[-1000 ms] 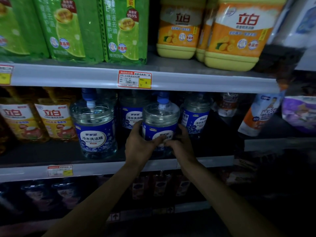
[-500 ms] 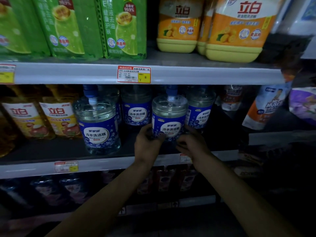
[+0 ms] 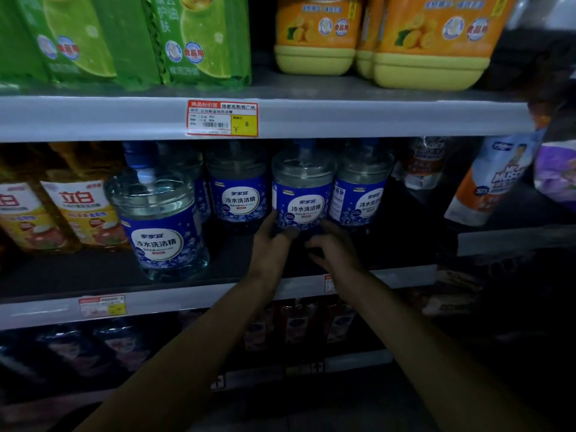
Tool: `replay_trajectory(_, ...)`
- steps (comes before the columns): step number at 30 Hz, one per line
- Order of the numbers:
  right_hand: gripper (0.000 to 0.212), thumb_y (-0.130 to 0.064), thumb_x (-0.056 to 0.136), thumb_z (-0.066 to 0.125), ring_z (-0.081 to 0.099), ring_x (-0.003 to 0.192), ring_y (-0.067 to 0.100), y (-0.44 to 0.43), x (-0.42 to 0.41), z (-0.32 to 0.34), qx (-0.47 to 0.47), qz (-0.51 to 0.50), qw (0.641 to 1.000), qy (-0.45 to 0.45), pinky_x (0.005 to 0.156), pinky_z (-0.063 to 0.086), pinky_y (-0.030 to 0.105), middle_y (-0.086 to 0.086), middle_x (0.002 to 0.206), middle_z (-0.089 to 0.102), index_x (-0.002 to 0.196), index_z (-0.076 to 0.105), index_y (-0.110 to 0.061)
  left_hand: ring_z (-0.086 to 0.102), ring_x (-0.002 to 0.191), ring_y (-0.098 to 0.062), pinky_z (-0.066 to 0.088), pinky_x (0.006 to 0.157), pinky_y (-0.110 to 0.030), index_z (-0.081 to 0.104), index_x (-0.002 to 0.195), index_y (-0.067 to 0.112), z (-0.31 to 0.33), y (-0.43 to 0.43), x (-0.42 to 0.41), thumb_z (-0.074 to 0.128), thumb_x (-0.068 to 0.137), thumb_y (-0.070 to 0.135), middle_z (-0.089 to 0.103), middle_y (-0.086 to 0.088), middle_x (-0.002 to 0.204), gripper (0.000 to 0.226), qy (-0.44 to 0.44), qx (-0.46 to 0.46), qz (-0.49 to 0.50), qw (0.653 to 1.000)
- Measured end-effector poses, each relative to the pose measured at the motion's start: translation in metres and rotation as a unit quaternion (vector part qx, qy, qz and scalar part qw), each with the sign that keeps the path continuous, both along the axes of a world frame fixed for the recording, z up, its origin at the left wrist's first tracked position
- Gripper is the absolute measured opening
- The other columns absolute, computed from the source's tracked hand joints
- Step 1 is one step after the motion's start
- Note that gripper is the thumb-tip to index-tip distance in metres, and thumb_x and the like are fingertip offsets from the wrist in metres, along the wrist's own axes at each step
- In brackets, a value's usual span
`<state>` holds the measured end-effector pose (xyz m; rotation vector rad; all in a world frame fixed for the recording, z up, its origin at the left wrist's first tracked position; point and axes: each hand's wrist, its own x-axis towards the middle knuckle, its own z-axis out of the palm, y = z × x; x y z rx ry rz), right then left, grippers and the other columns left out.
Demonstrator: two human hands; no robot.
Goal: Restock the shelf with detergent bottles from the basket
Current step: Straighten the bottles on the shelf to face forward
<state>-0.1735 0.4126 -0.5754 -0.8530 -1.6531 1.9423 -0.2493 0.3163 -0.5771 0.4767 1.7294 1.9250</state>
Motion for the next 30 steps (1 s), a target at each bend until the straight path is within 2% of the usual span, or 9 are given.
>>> replay_trajectory(3, 0.063, 0.006, 0.078, 0.057, 0.063, 0.113, 0.02, 0.002, -0.008, -0.002, 0.018, 0.01, 1.0, -0.01, 0.085, 0.054, 0.032, -0.001, 0.122, 0.069, 0.133, 0.061, -0.024, 0.064, 0.122, -0.019, 0.055, 0.102, -0.033, 0.051, 0.151, 0.02, 0.0, 0.006, -0.004, 0.061, 0.097, 0.004, 0.068, -0.003, 0.134, 0.058, -0.016, 0.012, -0.008, 1.0)
replay_trajectory(5, 0.065, 0.007, 0.077, 0.057, 0.063, 0.112, 0.019, 0.004, -0.013, -0.002, 0.018, 0.004, 1.0, -0.011, 0.085, 0.054, 0.032, -0.003, 0.121, 0.07, 0.132, 0.061, -0.026, 0.065, 0.121, -0.019, 0.054, 0.105, -0.038, 0.052, 0.15, 0.022, -0.001, 0.009, -0.007, 0.06, 0.096, 0.004, 0.069, -0.003, 0.132, 0.057, -0.017, 0.012, -0.009, 1.0)
replay_trajectory(8, 0.059, 0.012, 0.081, 0.054, 0.064, 0.1, 0.014, 0.007, -0.017, -0.001, 0.002, 0.001, 1.0, -0.001, 0.076, 0.054, 0.027, -0.008, 0.105, 0.07, 0.119, 0.062, -0.032, 0.066, 0.119, -0.02, 0.053, 0.107, -0.042, 0.057, 0.146, 0.021, -0.001, 0.014, -0.011, 0.06, 0.096, 0.004, 0.071, -0.004, 0.129, 0.053, -0.015, 0.004, -0.011, 1.0)
replay_trajectory(12, 0.057, 0.015, 0.083, 0.05, 0.06, 0.091, 0.008, 0.012, -0.02, -0.001, -0.006, 0.005, 1.0, 0.005, 0.077, 0.054, 0.025, -0.012, 0.096, 0.065, 0.108, 0.057, -0.035, 0.067, 0.118, -0.023, 0.054, 0.106, -0.044, 0.06, 0.139, 0.019, -0.003, 0.02, -0.015, 0.058, 0.096, 0.003, 0.071, -0.007, 0.127, 0.047, -0.012, -0.003, -0.012, 1.0)
replay_trajectory(16, 0.056, 0.014, 0.083, 0.051, 0.061, 0.097, 0.012, 0.015, -0.024, -0.002, -0.003, 0.002, 1.0, -0.003, 0.081, 0.054, 0.028, -0.014, 0.098, 0.063, 0.11, 0.058, -0.035, 0.066, 0.119, -0.023, 0.053, 0.107, -0.044, 0.056, 0.145, 0.018, -0.005, 0.023, -0.018, 0.058, 0.095, 0.002, 0.07, -0.007, 0.128, 0.053, -0.004, -0.007, -0.024, 1.0)
replay_trajectory(20, 0.059, 0.013, 0.082, 0.051, 0.061, 0.108, 0.022, 0.017, -0.029, -0.003, -0.01, -0.014, 1.0, -0.01, 0.093, 0.055, 0.036, -0.011, 0.1, 0.064, 0.112, 0.057, -0.037, 0.066, 0.118, -0.02, 0.053, 0.107, -0.042, 0.056, 0.144, 0.017, -0.006, 0.024, -0.02, 0.058, 0.094, 0.001, 0.071, -0.005, 0.127, 0.053, 0.018, -0.018, -0.032, 0.999)
replay_trajectory(24, 0.075, 0.012, 0.084, 0.051, 0.058, 0.103, 0.015, 0.016, -0.029, -0.004, -0.015, -0.014, 1.0, -0.017, 0.099, 0.052, 0.038, -0.018, 0.097, 0.057, 0.146, 0.048, -0.03, 0.066, 0.119, -0.018, 0.053, 0.108, -0.042, 0.05, 0.151, 0.022, -0.006, 0.023, -0.017, 0.063, 0.083, 0.017, 0.071, -0.001, 0.128, 0.069, 0.025, -0.025, -0.037, 0.999)
replay_trajectory(27, 0.08, 0.012, 0.084, 0.05, 0.056, 0.095, 0.008, 0.016, -0.029, -0.003, -0.01, -0.004, 1.0, -0.022, 0.099, 0.051, 0.038, -0.018, 0.098, 0.056, 0.152, 0.042, -0.027, 0.066, 0.118, -0.016, 0.053, 0.107, -0.04, 0.049, 0.152, 0.023, -0.007, 0.024, -0.016, 0.062, 0.076, 0.024, 0.071, 0.001, 0.127, 0.076, 0.025, -0.022, -0.035, 0.999)
replay_trajectory(30, 0.081, 0.013, 0.082, 0.049, 0.057, 0.094, 0.009, 0.017, -0.03, -0.004, -0.01, 0.002, 1.0, -0.016, 0.101, 0.051, 0.041, -0.014, 0.098, 0.059, 0.152, 0.042, -0.027, 0.067, 0.117, -0.017, 0.053, 0.108, -0.041, 0.054, 0.147, 0.022, -0.007, 0.023, -0.015, 0.064, 0.089, 0.016, 0.072, 0.0, 0.125, 0.06, 0.015, -0.008, -0.03, 0.999)
